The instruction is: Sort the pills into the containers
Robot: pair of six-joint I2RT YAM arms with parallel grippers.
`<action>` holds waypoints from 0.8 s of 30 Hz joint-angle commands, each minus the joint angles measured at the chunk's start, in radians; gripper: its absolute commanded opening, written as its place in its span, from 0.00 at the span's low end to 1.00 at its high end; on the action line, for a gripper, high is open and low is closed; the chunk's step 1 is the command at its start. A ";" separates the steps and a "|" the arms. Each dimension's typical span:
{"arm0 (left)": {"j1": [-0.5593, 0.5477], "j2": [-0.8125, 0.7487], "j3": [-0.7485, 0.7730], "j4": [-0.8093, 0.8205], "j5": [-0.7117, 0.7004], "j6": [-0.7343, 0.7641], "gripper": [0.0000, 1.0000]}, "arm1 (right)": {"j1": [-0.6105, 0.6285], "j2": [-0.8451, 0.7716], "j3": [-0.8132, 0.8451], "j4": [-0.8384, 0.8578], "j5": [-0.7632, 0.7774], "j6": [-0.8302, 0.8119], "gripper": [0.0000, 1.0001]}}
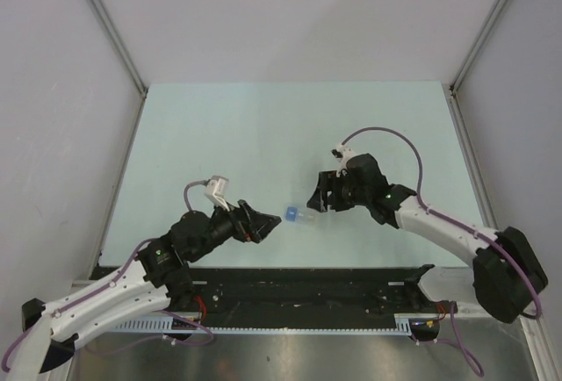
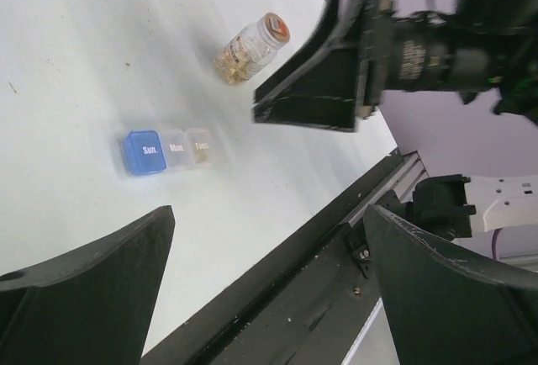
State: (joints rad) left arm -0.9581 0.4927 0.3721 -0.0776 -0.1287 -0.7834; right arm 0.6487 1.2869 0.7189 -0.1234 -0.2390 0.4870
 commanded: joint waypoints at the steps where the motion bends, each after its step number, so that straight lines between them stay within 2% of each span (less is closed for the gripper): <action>1: -0.005 0.033 0.056 -0.029 -0.037 0.038 1.00 | 0.009 -0.159 0.048 -0.071 0.026 -0.079 0.71; 7: -0.004 0.072 0.161 -0.138 -0.129 0.111 1.00 | 0.009 -0.397 0.083 -0.249 0.116 -0.136 0.78; 12: -0.005 0.067 0.220 -0.194 -0.195 0.153 1.00 | 0.008 -0.553 0.099 -0.366 0.257 -0.081 0.80; 19: -0.005 -0.005 0.223 -0.249 -0.265 0.144 1.00 | 0.008 -0.767 0.099 -0.450 0.513 -0.024 0.80; 24: -0.004 -0.097 0.191 -0.275 -0.288 0.127 1.00 | 0.006 -0.842 0.097 -0.505 0.632 -0.018 0.81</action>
State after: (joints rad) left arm -0.9592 0.4614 0.5652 -0.3260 -0.3622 -0.6540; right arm 0.6552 0.4889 0.7841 -0.5663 0.2337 0.4450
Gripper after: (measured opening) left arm 0.996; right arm 0.805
